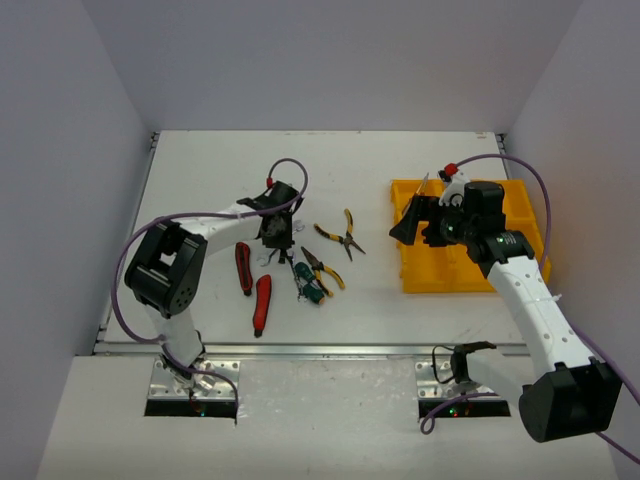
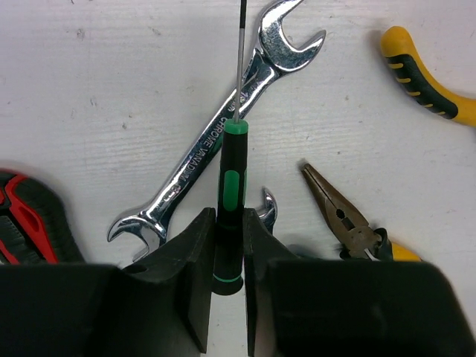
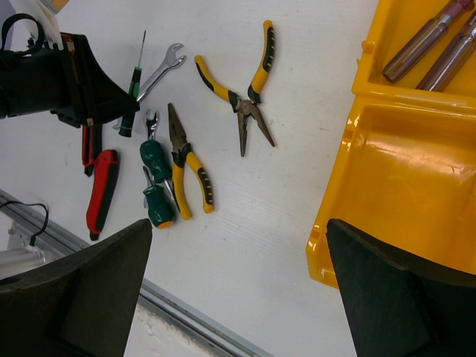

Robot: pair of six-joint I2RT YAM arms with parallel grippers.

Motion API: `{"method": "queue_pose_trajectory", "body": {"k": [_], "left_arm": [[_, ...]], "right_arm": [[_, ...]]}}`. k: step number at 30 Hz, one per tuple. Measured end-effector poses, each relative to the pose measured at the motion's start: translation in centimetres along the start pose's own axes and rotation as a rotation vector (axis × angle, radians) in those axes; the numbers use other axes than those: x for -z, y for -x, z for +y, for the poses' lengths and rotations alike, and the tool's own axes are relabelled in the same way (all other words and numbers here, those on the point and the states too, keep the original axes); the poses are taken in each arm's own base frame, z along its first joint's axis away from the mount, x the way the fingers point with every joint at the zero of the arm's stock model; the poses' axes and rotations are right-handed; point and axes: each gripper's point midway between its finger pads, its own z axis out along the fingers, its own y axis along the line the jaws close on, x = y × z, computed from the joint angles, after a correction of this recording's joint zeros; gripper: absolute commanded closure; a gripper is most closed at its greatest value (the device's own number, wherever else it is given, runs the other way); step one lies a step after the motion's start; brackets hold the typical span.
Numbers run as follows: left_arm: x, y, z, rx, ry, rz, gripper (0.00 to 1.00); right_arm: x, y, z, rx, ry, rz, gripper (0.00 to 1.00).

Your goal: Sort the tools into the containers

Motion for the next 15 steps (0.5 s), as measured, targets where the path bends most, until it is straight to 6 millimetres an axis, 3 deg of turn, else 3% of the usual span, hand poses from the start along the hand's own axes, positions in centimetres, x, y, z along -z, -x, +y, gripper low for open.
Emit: {"method": "queue_pose_trajectory", "body": {"k": [4,8,11,15], "left_arm": [[0.4,0.2,-0.2,0.004,-0.013,-0.006,1.00],[2.4,0.9,-1.6,0.012,-0.098,-0.050,1.00],[6.5,1.3,-4.8,-0.008,-0.278,-0.136,1.00],[13.3,1.5,-11.3,-0.069,-0.627,-0.258,1.00]], "right_arm": [[0.0,0.0,0.2,0.000,0.014,0.001,0.01],[-0.2,-0.1,2.0,-0.014,0.123,-0.001,0.01],[-0.6,-0.7,4.1,-0.052,0.268,0.001,0.01],[-1.2,-2.0,6.1,-0.152,0.426,0.000,0.01]]}}
